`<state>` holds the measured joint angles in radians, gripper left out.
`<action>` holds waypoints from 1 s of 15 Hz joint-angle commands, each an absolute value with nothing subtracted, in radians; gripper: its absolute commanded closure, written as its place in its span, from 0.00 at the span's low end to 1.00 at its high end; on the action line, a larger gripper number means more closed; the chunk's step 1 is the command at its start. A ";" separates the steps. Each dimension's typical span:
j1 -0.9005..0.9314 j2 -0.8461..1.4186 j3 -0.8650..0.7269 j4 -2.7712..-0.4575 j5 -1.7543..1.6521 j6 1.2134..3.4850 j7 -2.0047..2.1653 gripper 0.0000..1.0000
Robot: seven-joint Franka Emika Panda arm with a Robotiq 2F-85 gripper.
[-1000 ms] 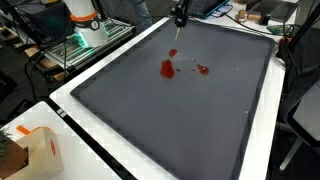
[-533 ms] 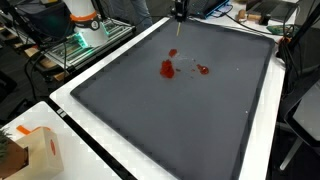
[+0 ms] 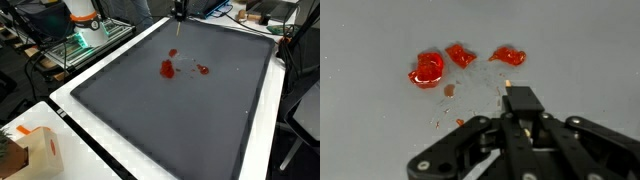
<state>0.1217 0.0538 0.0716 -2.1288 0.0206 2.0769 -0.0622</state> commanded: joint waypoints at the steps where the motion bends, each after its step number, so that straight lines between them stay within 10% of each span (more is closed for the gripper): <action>1: 0.104 0.070 0.074 -2.109 0.032 2.072 -0.050 0.97; 15: -0.039 0.284 0.009 -1.996 0.164 2.165 -0.065 0.97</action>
<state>-0.0200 0.2510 0.0105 -2.0058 0.1134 2.1437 -0.0423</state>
